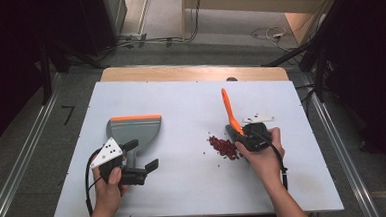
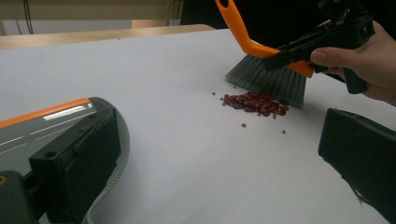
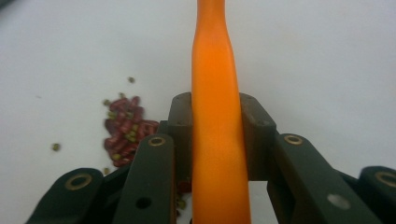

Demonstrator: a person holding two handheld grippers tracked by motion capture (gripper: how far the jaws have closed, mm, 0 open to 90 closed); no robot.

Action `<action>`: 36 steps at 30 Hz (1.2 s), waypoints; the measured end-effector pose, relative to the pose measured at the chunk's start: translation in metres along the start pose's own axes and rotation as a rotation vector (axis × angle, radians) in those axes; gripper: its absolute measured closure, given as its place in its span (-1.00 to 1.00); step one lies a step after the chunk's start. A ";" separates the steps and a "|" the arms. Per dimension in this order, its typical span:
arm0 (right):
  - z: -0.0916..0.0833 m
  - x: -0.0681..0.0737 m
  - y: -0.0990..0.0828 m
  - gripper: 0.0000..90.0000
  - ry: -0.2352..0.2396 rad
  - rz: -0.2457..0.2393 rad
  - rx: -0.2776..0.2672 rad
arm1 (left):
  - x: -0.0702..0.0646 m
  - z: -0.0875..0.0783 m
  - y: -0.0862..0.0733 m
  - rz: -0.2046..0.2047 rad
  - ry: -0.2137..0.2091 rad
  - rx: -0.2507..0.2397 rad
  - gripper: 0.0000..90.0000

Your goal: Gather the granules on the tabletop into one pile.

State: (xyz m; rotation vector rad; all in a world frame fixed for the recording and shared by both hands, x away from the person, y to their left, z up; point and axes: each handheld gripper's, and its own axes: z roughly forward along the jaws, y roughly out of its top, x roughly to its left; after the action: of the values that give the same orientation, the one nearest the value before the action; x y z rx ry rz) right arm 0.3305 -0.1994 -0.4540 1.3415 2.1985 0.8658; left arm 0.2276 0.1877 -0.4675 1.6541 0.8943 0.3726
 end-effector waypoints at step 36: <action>-0.011 -0.002 0.016 0.52 0.414 -0.190 -0.021 | 0.002 -0.002 0.000 -0.001 0.007 -0.001 -1.00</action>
State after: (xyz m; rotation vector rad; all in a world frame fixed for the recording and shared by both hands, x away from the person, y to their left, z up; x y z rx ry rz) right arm 0.3344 -0.1992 -0.4351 0.9869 2.5642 1.1712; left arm 0.2278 0.1901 -0.4674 1.6517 0.9003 0.3782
